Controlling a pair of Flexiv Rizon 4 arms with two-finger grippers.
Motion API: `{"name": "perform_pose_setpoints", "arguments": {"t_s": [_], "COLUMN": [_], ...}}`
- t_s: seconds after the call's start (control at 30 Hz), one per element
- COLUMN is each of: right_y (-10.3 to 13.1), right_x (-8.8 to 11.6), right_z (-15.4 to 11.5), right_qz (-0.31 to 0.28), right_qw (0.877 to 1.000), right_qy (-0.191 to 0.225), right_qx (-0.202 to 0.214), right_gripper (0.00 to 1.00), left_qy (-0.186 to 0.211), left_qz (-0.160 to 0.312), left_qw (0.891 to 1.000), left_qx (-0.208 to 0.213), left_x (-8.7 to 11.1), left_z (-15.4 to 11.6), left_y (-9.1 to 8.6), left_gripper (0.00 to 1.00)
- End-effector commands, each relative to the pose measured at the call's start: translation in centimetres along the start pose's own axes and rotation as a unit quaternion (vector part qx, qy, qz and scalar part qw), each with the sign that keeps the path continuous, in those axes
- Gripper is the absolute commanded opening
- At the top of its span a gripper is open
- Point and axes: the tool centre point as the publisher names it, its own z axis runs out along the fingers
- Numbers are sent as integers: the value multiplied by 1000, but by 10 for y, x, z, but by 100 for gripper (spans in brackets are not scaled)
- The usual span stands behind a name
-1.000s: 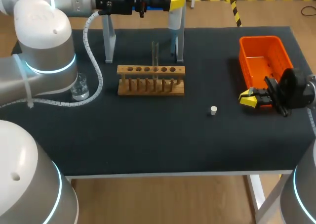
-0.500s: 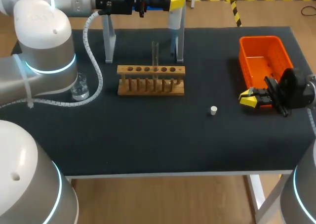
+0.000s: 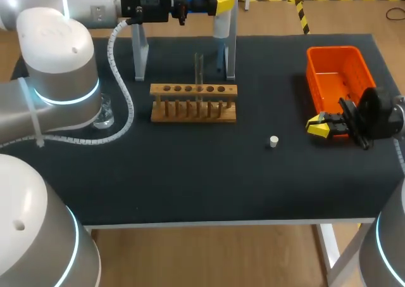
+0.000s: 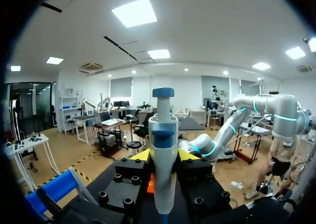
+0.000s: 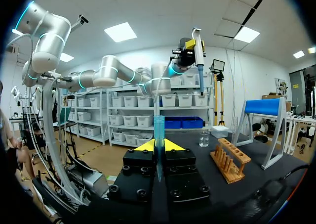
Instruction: Invert the test tube, pick up the pipette, mount the tip to pipette, aspirate from beaker and dispense into the tube, eject the tip, return the pipette, and cap with the stopper.
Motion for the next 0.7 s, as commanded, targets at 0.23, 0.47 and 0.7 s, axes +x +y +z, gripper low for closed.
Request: {"name": "perform_pose_setpoints", "arguments": {"t_s": [0.23,0.47,0.7], "right_y": [0,0,0], "right_x": [1,1,1], "right_z": [0,0,0], "right_qz": [0,0,0], "right_qw": [1000,1000,1000], "right_qy": [0,0,0], "right_qx": [1,1,1], "right_gripper": [0,0,0], "left_qy": [-28,-33,-34], "left_qz": [0,-2,-5], "left_qw": [1000,999,999], "left_qx": [1,4,7], "left_x": [5,5,4], "left_z": [-4,-5,-6], "left_y": [1,2,3], "left_gripper": [0,0,0]}}
